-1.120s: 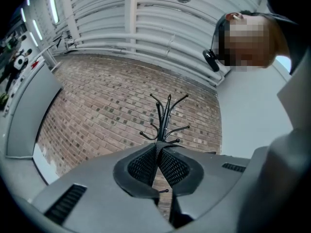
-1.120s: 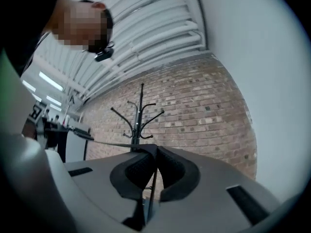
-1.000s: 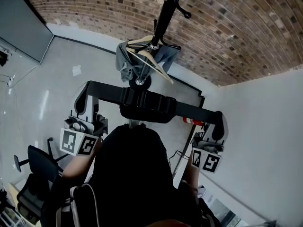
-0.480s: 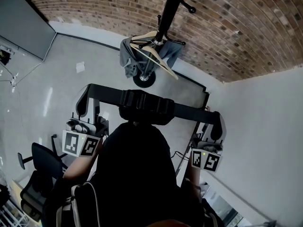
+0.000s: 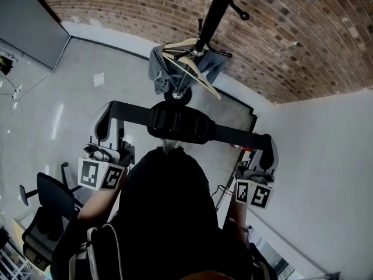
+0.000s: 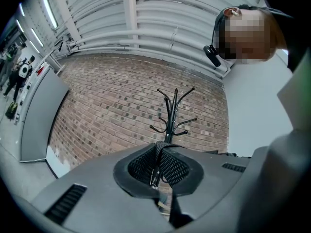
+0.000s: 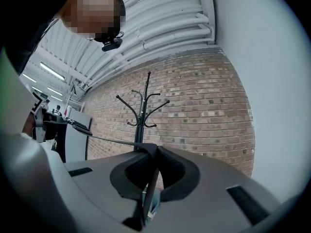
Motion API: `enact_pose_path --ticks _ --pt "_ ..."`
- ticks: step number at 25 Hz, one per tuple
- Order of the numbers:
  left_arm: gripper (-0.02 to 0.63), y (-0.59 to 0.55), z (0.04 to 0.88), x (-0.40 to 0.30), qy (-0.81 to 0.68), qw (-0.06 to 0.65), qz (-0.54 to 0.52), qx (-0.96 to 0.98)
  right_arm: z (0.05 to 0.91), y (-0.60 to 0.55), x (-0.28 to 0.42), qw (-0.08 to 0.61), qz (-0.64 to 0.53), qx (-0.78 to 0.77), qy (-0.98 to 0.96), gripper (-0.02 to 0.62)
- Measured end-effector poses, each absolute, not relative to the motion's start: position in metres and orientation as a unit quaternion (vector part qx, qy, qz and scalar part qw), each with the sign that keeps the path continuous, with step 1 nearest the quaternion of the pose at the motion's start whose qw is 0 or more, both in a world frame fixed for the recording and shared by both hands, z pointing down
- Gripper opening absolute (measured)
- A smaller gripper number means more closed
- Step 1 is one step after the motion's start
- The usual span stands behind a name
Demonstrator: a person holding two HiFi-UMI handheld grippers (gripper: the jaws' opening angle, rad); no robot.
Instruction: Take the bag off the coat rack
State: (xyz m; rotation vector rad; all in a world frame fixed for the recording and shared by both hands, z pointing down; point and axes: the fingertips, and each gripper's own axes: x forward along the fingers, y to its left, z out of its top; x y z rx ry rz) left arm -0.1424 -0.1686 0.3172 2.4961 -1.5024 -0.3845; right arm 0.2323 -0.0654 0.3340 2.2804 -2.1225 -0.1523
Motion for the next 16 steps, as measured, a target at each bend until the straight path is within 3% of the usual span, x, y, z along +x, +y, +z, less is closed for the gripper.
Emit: enact_pose_path --ticks 5,16 --pt "0.023 -0.177 0.326 -0.136 -0.515 0.063 -0.112 0.847 0.343 -0.075 0.241 0.02 -0.052 0.739 -0.672 0.018" --pt "0.023 -0.19 0.34 -0.124 -0.515 0.091 -0.11 0.845 0.345 -0.082 0.25 0.038 -0.064 0.738 -0.671 0.018"
